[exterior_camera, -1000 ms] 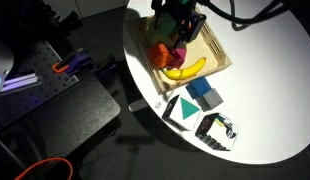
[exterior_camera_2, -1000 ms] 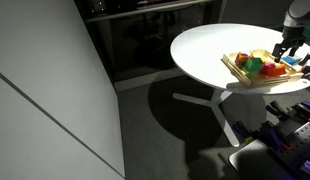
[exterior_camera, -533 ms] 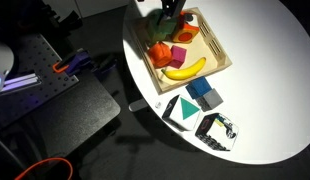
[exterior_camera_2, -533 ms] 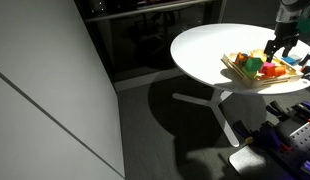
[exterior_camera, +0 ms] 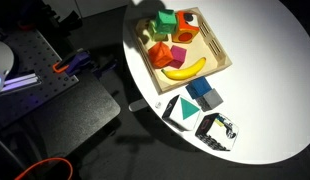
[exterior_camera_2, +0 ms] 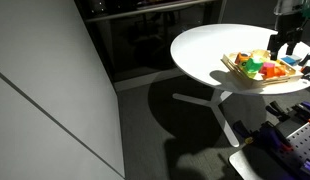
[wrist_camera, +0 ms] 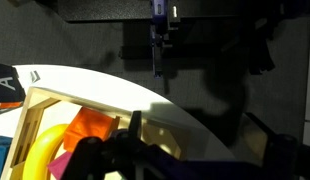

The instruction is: Put the orange block in the box

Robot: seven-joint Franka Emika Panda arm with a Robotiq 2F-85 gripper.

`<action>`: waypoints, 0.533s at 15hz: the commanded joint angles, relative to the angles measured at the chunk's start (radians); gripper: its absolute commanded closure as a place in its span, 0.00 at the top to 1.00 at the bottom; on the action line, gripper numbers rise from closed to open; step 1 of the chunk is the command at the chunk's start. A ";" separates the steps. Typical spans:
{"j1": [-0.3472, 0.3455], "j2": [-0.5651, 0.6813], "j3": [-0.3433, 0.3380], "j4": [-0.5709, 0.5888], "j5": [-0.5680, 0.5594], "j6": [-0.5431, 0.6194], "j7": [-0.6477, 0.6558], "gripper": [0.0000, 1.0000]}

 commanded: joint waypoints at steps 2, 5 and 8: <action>0.019 -0.123 0.017 -0.045 0.002 -0.002 0.043 1.00; 0.031 -0.184 0.033 -0.070 -0.007 0.025 0.104 1.00; 0.034 -0.232 0.049 -0.090 -0.008 0.052 0.161 1.00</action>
